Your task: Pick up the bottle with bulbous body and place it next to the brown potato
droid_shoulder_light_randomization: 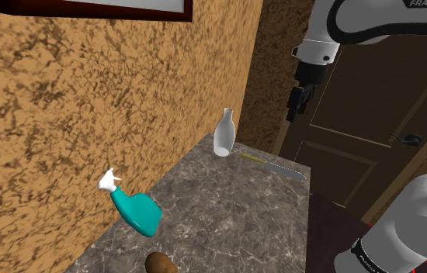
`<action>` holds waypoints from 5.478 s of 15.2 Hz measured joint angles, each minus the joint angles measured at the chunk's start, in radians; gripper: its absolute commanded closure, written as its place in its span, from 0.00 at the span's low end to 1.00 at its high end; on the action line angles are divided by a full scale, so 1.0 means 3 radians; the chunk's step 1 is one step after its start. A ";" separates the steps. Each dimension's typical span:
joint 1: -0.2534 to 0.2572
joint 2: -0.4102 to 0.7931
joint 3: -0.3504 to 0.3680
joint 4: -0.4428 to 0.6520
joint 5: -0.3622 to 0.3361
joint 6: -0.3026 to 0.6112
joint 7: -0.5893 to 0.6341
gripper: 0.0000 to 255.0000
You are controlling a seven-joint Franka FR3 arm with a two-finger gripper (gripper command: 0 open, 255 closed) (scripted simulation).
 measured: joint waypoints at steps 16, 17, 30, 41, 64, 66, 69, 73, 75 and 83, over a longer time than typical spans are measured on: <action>-0.0098 0.1871 -0.0092 0.1135 -0.0124 0.0908 -0.0199 0.00; -0.0101 0.1986 -0.0095 0.1244 -0.0129 0.0929 -0.0206 0.00; -0.0134 0.3321 -0.0123 0.2550 -0.0160 0.1062 -0.0284 0.00; -0.0134 0.3375 -0.0124 0.2431 -0.0161 0.1237 -0.0285 1.00; -0.0136 0.3298 -0.0124 0.2843 -0.0160 0.0747 -0.0286 1.00; -0.0135 0.3304 -0.0123 0.2948 -0.0160 0.0649 -0.0284 1.00; -0.0138 0.3299 -0.0125 0.3083 -0.0160 0.0508 -0.0289 1.00; -0.0135 0.3305 -0.0123 0.3268 -0.0160 0.0329 -0.0285 1.00; -0.0131 0.3329 -0.0122 0.3395 -0.0162 0.0226 -0.0279 1.00; 0.0056 0.2704 -0.0031 0.2777 -0.0189 0.0220 -0.0001 1.00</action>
